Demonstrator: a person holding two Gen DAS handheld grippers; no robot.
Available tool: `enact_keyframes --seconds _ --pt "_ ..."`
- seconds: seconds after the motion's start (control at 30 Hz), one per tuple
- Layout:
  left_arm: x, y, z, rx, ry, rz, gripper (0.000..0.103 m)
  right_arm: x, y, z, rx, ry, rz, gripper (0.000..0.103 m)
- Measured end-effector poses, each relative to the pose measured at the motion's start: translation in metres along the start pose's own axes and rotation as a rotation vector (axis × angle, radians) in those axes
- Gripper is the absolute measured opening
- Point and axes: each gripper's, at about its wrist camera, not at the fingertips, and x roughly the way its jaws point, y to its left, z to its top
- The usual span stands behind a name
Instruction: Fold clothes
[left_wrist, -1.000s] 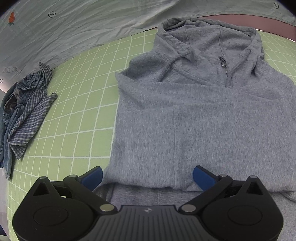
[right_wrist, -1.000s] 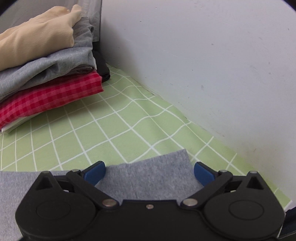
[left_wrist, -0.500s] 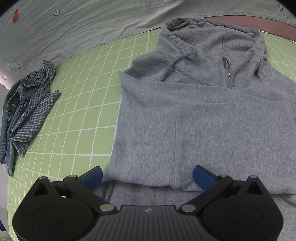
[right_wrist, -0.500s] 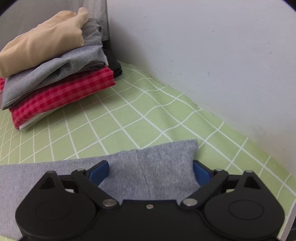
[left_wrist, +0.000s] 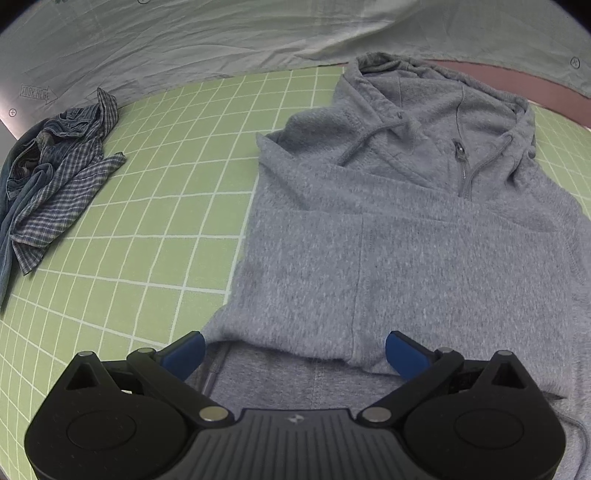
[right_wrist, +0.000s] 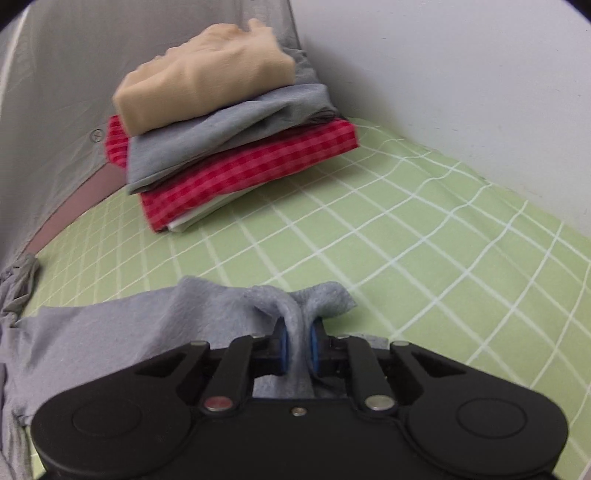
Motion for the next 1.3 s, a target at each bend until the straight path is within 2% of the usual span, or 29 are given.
enact_keyframes --seconds 0.17,0.33,0.67,0.73,0.8,0.83,0.87,0.93,1.1,1.3 --pt "-0.024 0.022 -0.006 -0.034 -0.081 -0.032 0.102 -0.023 0.062 -0.013 0.052 -0.021 0.192 0.013" --pt "-0.042 0.050 -0.014 -0.068 -0.136 -0.051 0.102 -0.035 0.143 -0.027 0.047 0.012 0.369 0.013" --pt "-0.048 0.108 -0.035 -0.113 -0.131 -0.048 0.102 -0.055 0.332 -0.056 -0.009 0.100 0.708 0.013" --pt "-0.047 0.116 -0.038 -0.123 -0.128 -0.047 0.102 -0.064 0.366 -0.064 0.011 0.109 0.806 0.013" --pt "-0.047 0.119 -0.040 -0.125 -0.128 -0.047 0.102 -0.073 0.391 -0.070 0.047 0.122 0.892 0.018" --pt "-0.047 0.121 -0.041 -0.126 -0.127 -0.047 0.102 -0.077 0.397 -0.071 0.050 0.126 0.880 0.033" --pt "-0.047 0.121 -0.042 -0.128 -0.127 -0.049 0.102 -0.082 0.402 -0.072 0.052 0.129 0.863 0.053" --pt "-0.046 0.118 -0.042 -0.130 -0.127 -0.058 0.102 -0.090 0.401 -0.074 -0.031 0.107 0.761 0.064" --pt "-0.046 0.099 -0.040 -0.110 -0.144 -0.075 0.102 -0.103 0.345 -0.078 -0.198 0.049 0.416 0.073" --pt "-0.043 0.065 -0.035 -0.045 -0.144 -0.078 0.102 -0.104 0.243 -0.084 -0.053 0.065 0.218 0.076"
